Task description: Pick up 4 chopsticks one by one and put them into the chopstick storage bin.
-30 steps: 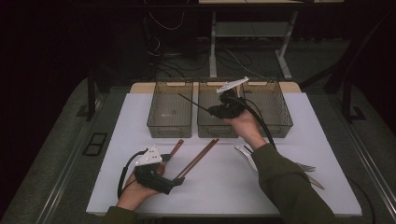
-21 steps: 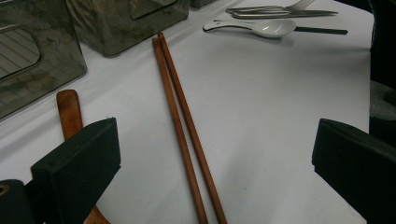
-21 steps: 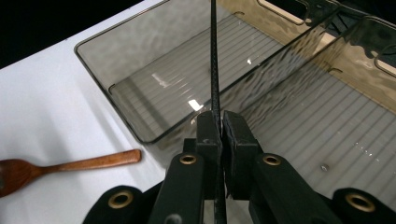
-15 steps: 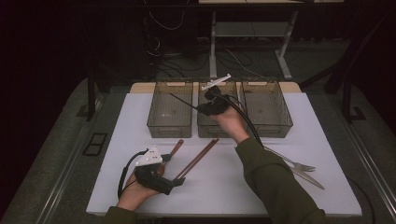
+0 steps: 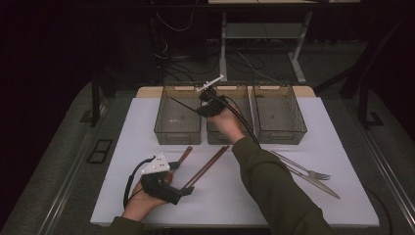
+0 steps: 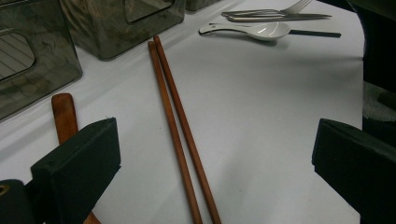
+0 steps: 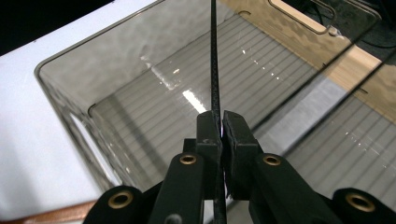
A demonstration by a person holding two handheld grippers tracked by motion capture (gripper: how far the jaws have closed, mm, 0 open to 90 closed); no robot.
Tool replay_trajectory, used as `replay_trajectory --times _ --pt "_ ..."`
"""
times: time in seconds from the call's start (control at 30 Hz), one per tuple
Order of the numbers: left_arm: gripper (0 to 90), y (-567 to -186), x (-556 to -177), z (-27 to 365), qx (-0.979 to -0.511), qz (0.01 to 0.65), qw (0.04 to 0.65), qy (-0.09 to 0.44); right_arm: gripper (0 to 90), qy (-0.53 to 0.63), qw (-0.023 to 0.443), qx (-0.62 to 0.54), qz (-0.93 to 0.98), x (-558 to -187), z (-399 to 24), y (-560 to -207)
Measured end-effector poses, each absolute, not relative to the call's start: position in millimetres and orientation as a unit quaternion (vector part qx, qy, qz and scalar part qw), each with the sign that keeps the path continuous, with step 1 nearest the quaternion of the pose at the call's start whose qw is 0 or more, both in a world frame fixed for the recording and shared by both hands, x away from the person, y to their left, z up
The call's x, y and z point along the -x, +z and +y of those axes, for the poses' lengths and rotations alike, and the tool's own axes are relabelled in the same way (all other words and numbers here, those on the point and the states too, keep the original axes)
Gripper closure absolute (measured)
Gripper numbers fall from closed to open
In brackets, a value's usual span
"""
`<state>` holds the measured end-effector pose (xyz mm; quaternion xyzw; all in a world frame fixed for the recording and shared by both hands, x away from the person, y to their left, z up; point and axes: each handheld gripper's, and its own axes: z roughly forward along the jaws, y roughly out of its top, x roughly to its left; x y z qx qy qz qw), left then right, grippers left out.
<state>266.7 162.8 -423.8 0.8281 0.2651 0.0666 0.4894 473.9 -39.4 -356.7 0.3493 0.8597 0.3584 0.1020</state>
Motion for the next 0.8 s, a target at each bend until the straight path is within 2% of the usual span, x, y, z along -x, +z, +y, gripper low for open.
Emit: replay_trajectory --times 0.7,0.8 --pt "0.3 -423.8 -267.0 162.5 -0.825 0.264 0.496 0.058 84.5 0.319 0.104 -0.371 0.866 -501.7 10.7 -367.2" --pt "0.3 -423.9 -267.0 162.8 -0.824 0.264 0.497 0.058 72.0 0.327 0.093 -0.370 0.865 -503.2 10.9 -368.3"
